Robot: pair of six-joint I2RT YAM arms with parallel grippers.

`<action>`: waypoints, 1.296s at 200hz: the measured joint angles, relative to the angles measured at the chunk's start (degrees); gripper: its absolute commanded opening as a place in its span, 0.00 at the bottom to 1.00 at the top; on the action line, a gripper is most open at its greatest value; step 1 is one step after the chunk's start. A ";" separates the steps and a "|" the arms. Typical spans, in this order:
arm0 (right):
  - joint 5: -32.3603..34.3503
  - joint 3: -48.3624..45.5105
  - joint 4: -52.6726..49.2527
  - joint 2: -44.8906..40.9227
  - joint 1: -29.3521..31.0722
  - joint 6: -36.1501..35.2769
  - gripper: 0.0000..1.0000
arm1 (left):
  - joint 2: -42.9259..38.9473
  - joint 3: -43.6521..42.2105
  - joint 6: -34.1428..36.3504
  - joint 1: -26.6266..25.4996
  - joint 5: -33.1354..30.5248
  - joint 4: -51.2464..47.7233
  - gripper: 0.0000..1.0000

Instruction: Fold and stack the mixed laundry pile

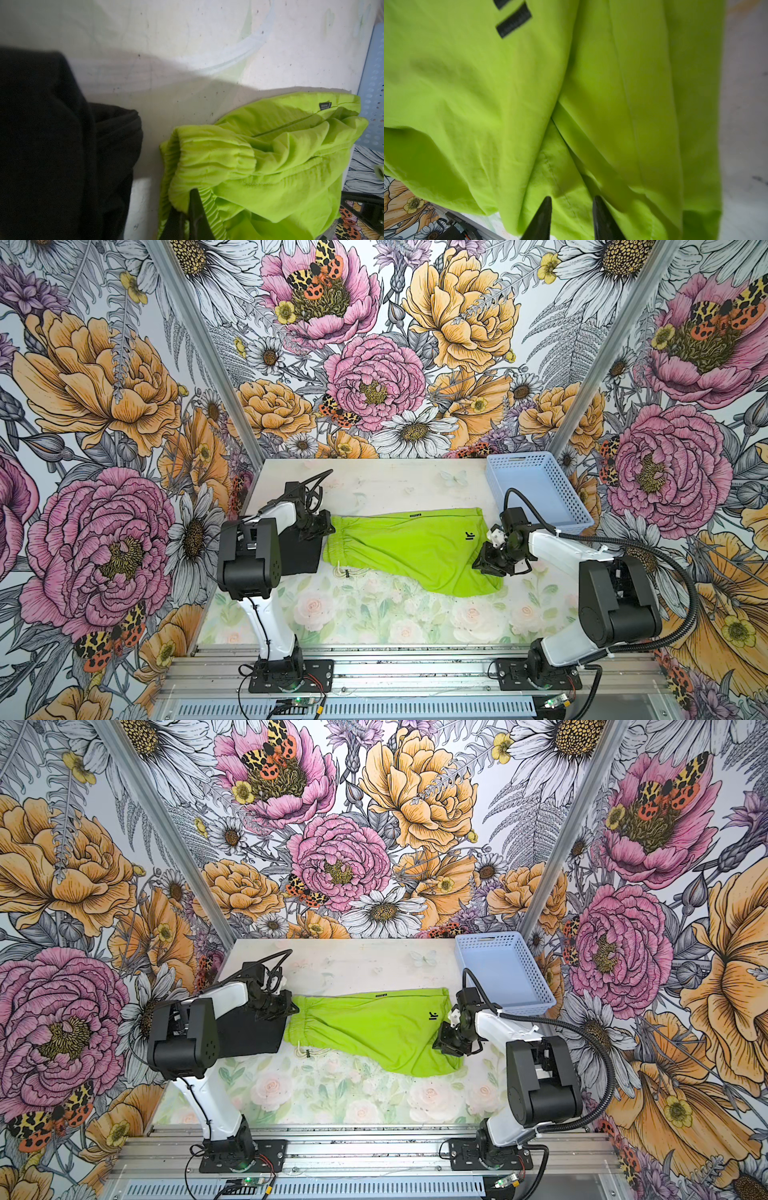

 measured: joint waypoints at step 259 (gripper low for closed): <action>-1.40 -2.29 -1.95 -3.34 -0.81 -2.82 0.23 | 0.04 0.00 0.20 0.00 0.22 -0.02 0.00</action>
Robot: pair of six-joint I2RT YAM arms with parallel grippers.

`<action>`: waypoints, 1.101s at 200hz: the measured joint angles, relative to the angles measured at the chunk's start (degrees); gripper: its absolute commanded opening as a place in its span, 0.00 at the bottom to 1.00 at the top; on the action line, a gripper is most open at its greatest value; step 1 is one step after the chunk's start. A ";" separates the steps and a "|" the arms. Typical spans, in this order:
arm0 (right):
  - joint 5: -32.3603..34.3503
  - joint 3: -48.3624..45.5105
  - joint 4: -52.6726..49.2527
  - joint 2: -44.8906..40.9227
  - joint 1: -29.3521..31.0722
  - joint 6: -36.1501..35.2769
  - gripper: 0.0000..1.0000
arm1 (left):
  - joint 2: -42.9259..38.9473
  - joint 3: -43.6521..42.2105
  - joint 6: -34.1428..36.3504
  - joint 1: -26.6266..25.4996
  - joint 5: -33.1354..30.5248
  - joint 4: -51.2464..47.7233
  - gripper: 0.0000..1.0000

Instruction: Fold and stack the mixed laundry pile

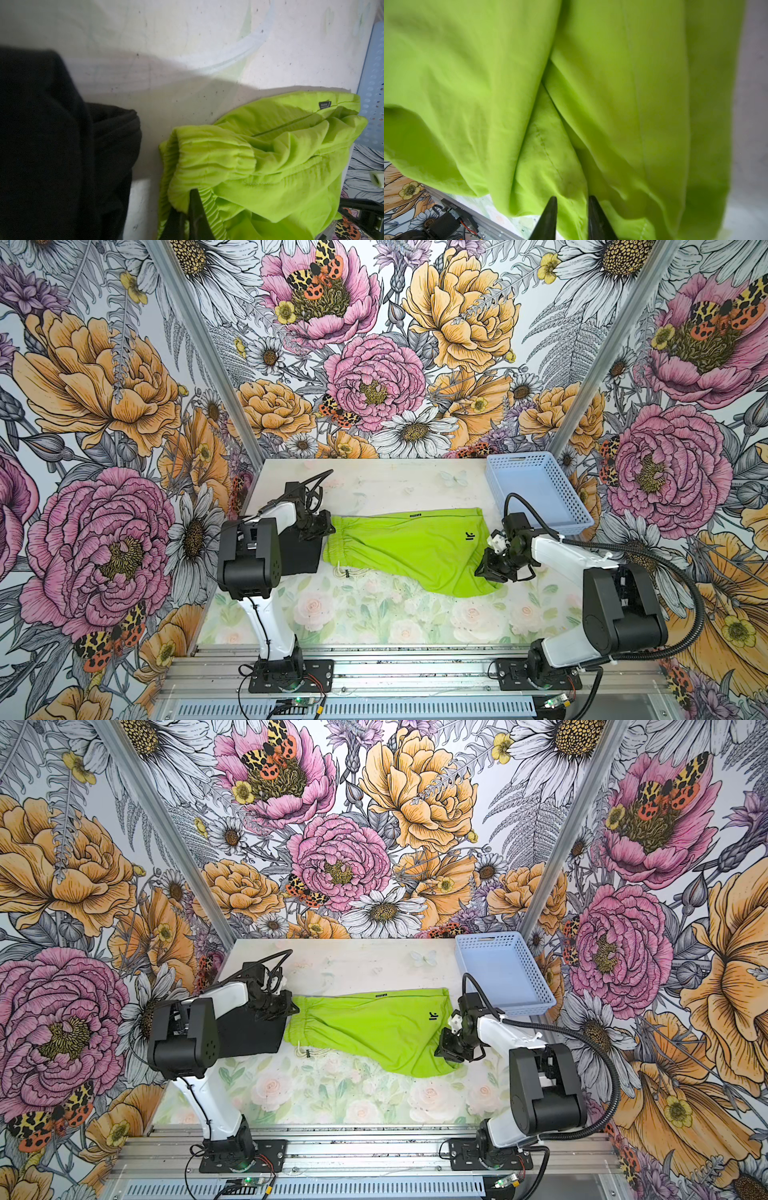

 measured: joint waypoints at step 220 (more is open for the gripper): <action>4.70 -14.99 -3.45 -21.97 -5.88 13.57 0.00 | 0.04 -0.02 0.04 0.39 0.17 -0.22 0.00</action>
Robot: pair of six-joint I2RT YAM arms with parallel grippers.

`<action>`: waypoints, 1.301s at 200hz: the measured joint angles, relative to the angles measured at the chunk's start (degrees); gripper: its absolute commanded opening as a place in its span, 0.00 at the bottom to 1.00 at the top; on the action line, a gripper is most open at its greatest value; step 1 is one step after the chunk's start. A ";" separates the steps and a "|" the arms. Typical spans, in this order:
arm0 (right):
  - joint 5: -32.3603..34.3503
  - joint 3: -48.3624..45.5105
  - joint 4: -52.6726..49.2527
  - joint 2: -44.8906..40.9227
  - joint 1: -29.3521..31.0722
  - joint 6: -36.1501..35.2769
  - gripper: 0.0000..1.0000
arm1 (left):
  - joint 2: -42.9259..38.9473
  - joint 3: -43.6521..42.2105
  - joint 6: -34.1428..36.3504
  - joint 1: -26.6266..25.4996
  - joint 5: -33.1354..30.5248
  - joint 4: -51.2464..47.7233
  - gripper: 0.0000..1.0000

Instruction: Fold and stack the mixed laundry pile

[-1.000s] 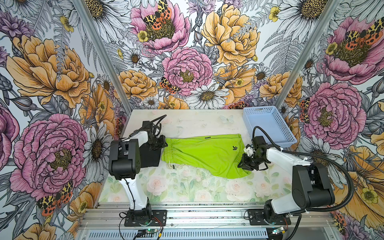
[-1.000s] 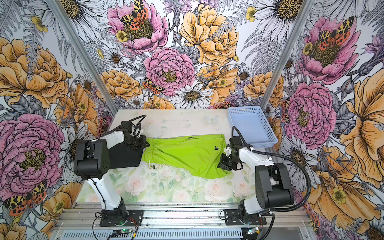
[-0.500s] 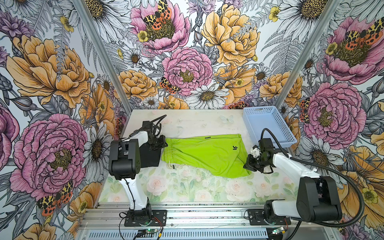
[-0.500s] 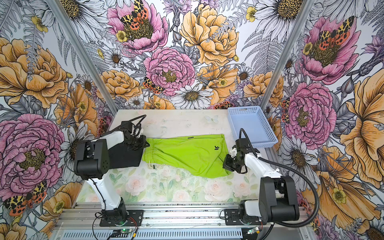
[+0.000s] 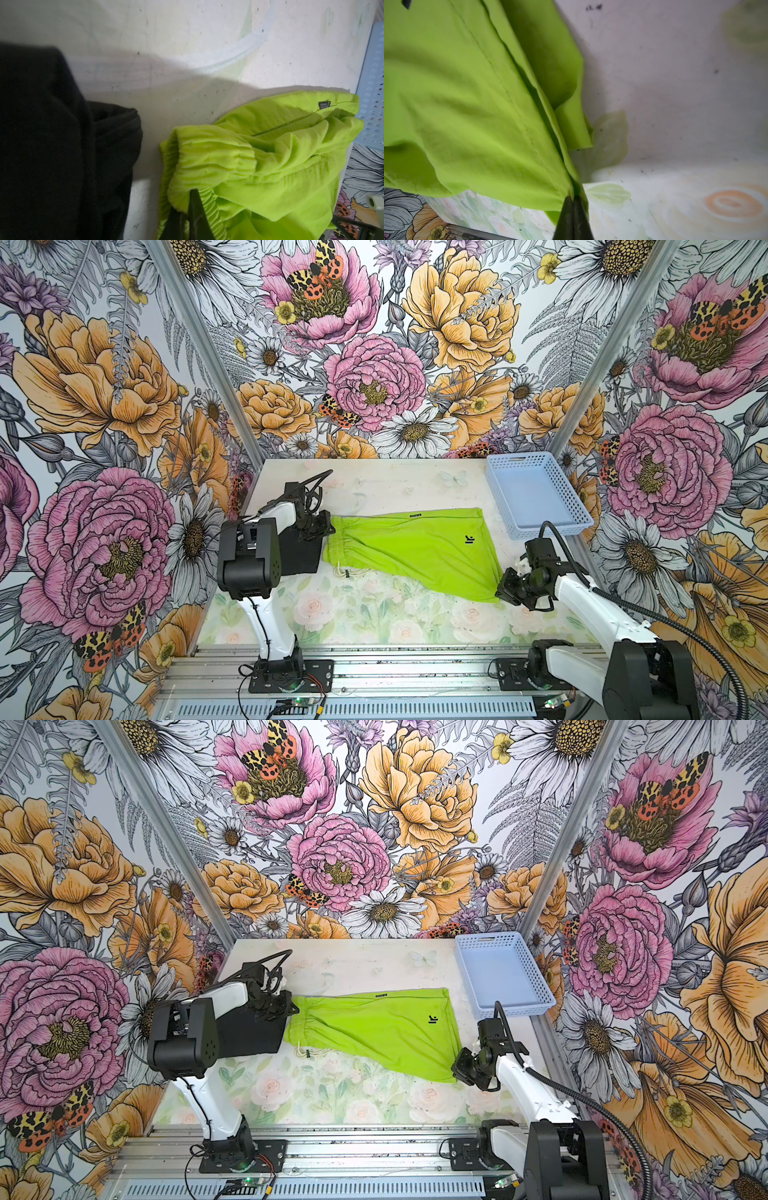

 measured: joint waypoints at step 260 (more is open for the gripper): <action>9.99 44.94 5.16 38.47 -1.49 -8.02 0.50 | 0.35 0.02 0.02 -0.33 2.43 -1.53 0.00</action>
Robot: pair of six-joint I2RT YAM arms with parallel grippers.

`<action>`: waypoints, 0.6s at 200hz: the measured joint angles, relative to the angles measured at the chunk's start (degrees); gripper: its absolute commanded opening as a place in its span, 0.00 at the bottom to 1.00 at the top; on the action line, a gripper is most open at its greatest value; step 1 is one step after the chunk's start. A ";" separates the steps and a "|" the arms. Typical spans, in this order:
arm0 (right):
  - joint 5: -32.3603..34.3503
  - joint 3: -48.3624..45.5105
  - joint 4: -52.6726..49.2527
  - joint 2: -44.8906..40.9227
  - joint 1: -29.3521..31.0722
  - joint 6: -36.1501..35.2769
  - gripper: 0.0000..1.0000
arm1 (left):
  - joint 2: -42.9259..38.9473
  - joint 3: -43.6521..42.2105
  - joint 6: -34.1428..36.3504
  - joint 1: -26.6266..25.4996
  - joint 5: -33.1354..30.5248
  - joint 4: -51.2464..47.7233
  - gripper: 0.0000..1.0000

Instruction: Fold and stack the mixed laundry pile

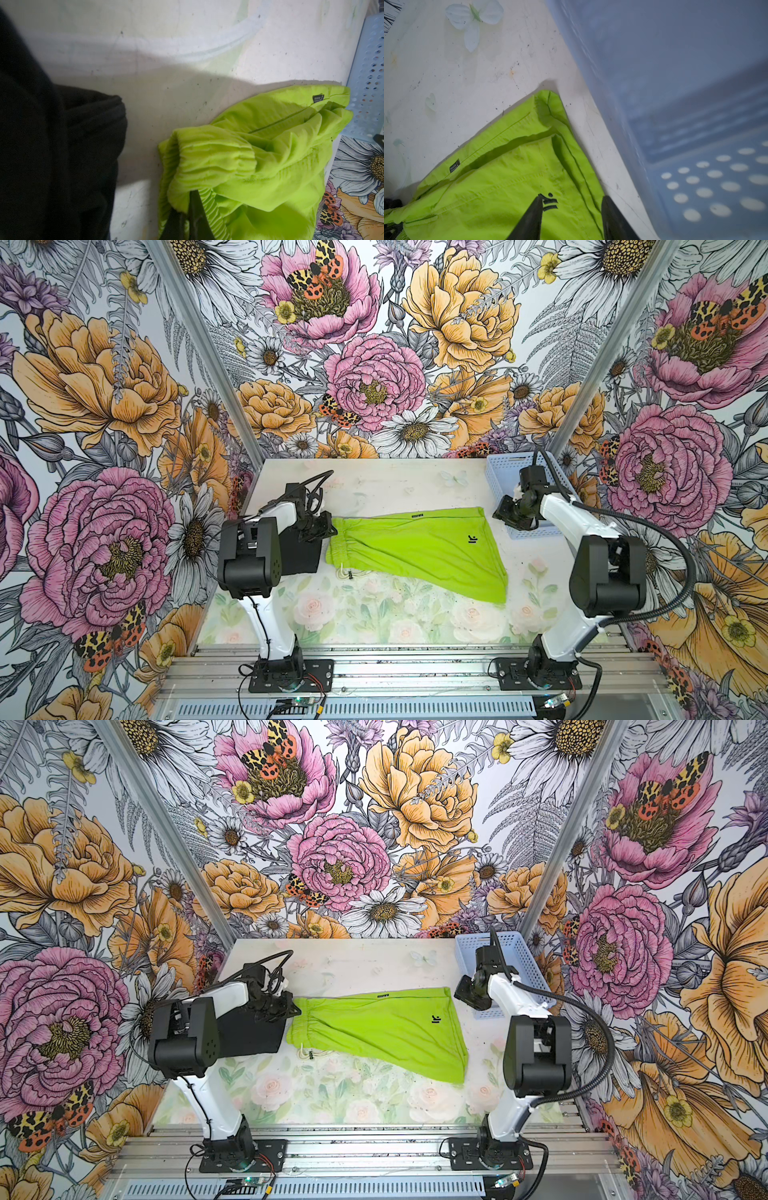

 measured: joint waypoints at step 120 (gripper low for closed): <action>-2.40 4.96 2.95 10.58 3.06 0.37 0.25 | 0.35 0.00 0.17 0.00 0.22 0.04 0.00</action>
